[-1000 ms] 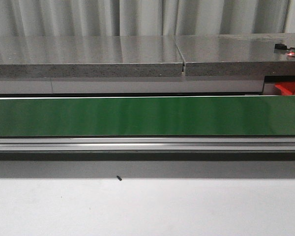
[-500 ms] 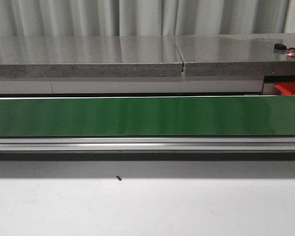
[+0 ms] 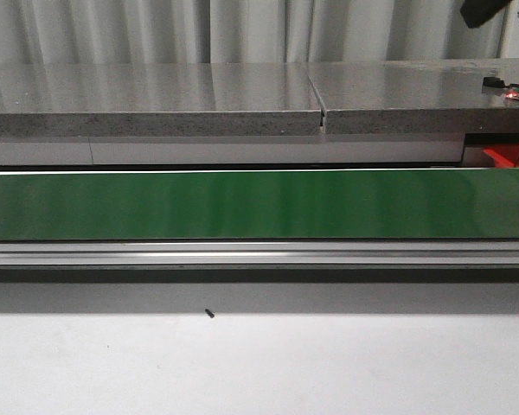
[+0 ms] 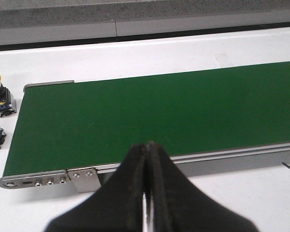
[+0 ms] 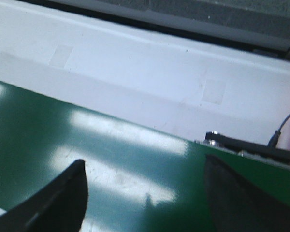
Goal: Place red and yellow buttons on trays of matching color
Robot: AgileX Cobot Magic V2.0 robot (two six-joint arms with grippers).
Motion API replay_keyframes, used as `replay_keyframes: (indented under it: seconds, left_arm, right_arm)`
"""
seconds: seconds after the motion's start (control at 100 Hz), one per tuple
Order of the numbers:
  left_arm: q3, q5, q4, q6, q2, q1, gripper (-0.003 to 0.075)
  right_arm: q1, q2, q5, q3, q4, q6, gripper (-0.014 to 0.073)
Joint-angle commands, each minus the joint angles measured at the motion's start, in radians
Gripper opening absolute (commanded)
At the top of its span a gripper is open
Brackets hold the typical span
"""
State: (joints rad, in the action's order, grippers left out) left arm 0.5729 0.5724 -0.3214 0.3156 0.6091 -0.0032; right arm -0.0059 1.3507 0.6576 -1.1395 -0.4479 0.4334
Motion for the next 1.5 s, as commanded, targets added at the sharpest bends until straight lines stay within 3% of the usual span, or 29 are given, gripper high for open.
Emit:
replay_keyframes:
  seconds: [0.0,0.3,0.4,0.63,0.98,1.07,1.24,1.29,1.36,1.49]
  left_arm:
    - [0.028,-0.072,-0.022,-0.011,-0.001,-0.01,-0.002]
    - [0.028,-0.072,-0.022,-0.011,-0.001,-0.01,-0.002]
    - [0.028,-0.072,-0.022,-0.011,-0.001,-0.01,-0.002]
    - [0.028,-0.072,-0.024,-0.011,-0.001,-0.01,-0.002]
    - [0.028,-0.072,-0.024,-0.011,-0.001,-0.01,-0.0004]
    - [0.028,-0.07,-0.024,-0.011,-0.001,-0.01,0.0105]
    - [0.028,-0.073,-0.015,-0.011,-0.001,-0.01,0.051]
    - [0.028,-0.073,-0.015,-0.011,-0.001,-0.01,0.0599]
    - [0.028,-0.067,-0.019,-0.011,-0.001,-0.01,0.0657]
    - [0.028,-0.063,-0.021,-0.011,-0.001,-0.01,0.0659]
  right_arm:
    - [0.001,-0.117,-0.096,0.072,-0.009,0.013,0.051]
    - [0.001,-0.38,-0.117,0.315,0.026,0.014,0.0472]
    - [0.001,-0.444,-0.12,0.341,0.026,0.014,0.0342]
    - [0.001,-0.481,-0.13,0.344,0.026,0.014,-0.0067]
    - [0.001,-0.477,-0.128,0.344,0.025,0.014,-0.0068]
    - [0.001,-0.477,-0.128,0.344,0.025,0.014,-0.0068]
    - [0.001,-0.477,-0.128,0.344,0.025,0.014,-0.0068]
    - [0.001,-0.477,-0.128,0.344,0.025,0.014,-0.0068]
    - [0.001,-0.477,-0.128,0.344,0.025,0.014,-0.0068]
    - [0.001,-0.477,-0.128,0.344,0.025,0.014,-0.0068]
